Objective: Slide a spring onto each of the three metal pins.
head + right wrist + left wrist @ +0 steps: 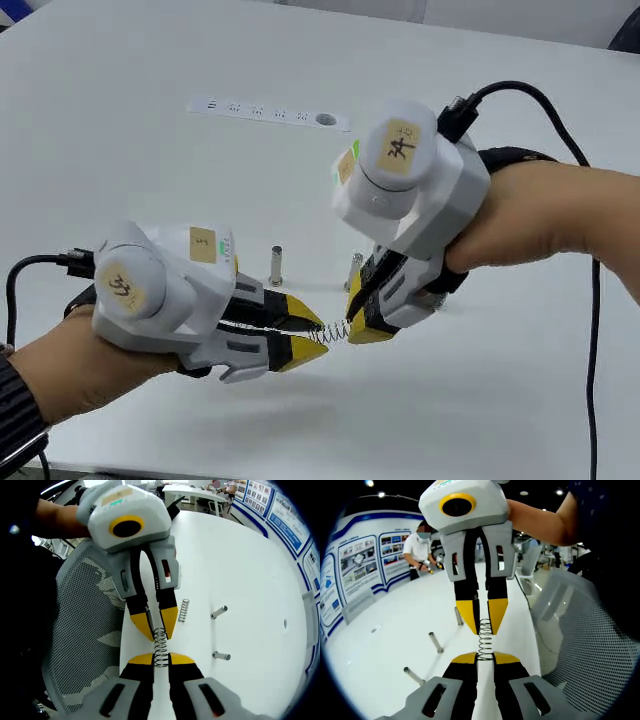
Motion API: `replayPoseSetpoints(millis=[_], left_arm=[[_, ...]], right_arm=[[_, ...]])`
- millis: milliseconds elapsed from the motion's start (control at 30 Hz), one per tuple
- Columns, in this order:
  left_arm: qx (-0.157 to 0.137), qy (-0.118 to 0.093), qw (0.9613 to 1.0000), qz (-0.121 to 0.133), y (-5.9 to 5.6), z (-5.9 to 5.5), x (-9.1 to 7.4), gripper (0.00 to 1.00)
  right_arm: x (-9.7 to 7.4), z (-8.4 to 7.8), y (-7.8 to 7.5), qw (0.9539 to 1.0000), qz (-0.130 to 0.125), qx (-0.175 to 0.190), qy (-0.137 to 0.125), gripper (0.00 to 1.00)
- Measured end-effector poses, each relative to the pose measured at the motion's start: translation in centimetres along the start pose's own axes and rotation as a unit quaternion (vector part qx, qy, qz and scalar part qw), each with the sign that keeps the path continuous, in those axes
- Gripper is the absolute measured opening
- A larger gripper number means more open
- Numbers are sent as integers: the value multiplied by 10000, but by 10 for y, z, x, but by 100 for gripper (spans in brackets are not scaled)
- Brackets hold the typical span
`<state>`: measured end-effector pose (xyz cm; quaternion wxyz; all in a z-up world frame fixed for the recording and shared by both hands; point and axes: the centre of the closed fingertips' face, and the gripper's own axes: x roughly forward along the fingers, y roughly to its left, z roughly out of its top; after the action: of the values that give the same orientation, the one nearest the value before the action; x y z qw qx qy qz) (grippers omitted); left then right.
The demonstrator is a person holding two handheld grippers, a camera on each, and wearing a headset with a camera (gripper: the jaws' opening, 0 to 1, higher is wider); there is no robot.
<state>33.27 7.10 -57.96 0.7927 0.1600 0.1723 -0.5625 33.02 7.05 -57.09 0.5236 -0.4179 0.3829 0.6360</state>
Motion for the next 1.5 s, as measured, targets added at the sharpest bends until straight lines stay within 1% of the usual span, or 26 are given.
replayPoseSetpoints(millis=[233,300,500,633,800,833,900,1067,1267,1400,1500], left_arm=[[-18,-16,10000,12,-1,0,0,11],[-18,-24,10000,11,-1,0,0,11],[-6,-66,10000,5,-1,3,1,11],[10,-82,10000,19,-1,3,1,10],[-62,-124,9999,31,1,3,1,10],[-70,-118,9999,36,1,2,1,10],[-75,-109,9999,43,1,1,1,9],[-81,-119,9999,72,3,1,0,10],[-155,-329,9993,120,6,9,-2,10],[-142,-313,9993,110,5,9,-2,10],[-171,-337,9992,119,5,10,-2,10]], right_arm=[[-7,14,1,9997,-83,-153,-146,11],[-8,17,0,9996,-107,-194,-197,11],[-12,28,0,9988,-174,-304,-328,11],[-12,29,1,9988,-193,-332,-317,11],[-12,26,0,9986,-201,-354,-328,12],[-11,25,-1,9986,-220,-353,-316,13],[-11,23,-1,9988,-218,-315,-309,17],[-11,21,-3,9987,-229,-274,-359,17],[-7,21,-2,9985,-213,-187,-458,16],[-7,23,-2,9983,-214,-169,-511,12],[-8,24,-3,9983,-225,-167,-515,12]])
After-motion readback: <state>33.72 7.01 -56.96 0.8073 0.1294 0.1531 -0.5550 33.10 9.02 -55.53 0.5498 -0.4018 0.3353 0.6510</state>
